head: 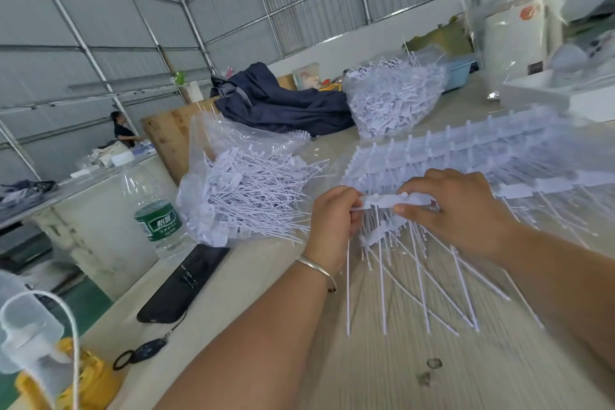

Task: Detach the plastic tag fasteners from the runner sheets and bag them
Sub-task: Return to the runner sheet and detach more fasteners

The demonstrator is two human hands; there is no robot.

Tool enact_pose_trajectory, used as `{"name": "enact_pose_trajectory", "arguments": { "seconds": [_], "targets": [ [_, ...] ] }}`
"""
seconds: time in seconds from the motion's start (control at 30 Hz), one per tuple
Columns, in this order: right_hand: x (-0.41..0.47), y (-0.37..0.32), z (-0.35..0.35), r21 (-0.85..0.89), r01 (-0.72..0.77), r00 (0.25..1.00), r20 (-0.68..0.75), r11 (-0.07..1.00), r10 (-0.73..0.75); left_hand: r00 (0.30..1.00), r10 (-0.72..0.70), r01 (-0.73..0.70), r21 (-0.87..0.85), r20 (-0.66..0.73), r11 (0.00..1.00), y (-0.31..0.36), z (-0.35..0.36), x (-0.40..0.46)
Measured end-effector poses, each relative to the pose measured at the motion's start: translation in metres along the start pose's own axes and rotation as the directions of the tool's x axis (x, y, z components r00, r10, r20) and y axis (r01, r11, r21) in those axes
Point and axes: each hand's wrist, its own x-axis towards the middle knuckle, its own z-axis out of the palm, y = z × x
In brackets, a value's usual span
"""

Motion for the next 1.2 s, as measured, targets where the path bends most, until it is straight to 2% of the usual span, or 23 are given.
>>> {"name": "enact_pose_trajectory", "arguments": {
  "seconds": [0.13, 0.27, 0.4, 0.53, 0.7, 0.8, 0.93, 1.2],
  "targets": [
    [0.001, -0.002, -0.005, 0.009, -0.039, 0.999, 0.009, 0.999, 0.039, 0.999, -0.001, 0.003, -0.054, 0.043, 0.999, 0.0, 0.0, -0.001],
    [0.004, -0.001, -0.02, 0.154, -0.1, 0.995, 0.017, 0.983, 0.098, 0.965, -0.072, 0.119, -0.177, 0.254, 0.977, 0.004, -0.002, -0.001],
    [0.006, 0.003, -0.036, 0.273, -0.179, 0.984, 0.067, 0.945, 0.167, 0.914, -0.095, 0.174, -0.171, 0.394, 0.97, 0.009, -0.005, -0.005],
    [0.006, 0.005, -0.042, 0.25, -0.243, 0.97, 0.067, 0.937, 0.234, 0.91, -0.108, 0.194, -0.179, 0.4, 0.965, 0.011, -0.004, -0.008],
    [0.004, 0.005, -0.044, 0.251, -0.246, 0.969, 0.083, 0.936, 0.233, 0.88, -0.125, 0.247, -0.215, 0.458, 0.945, 0.01, -0.006, -0.009],
    [0.002, 0.007, -0.044, 0.339, -0.263, 0.965, 0.091, 0.903, 0.247, 0.871, -0.121, 0.253, -0.224, 0.475, 0.941, 0.008, -0.006, -0.007],
    [-0.001, 0.009, -0.046, 0.518, -0.287, 0.958, 0.158, 0.806, 0.239, 0.853, -0.135, 0.262, -0.19, 0.504, 0.946, 0.005, -0.006, -0.006],
    [-0.001, 0.008, -0.047, 0.608, -0.268, 0.963, 0.187, 0.747, 0.193, 0.831, -0.163, 0.346, -0.265, 0.532, 0.9, 0.002, -0.001, -0.003]
  ]
}}
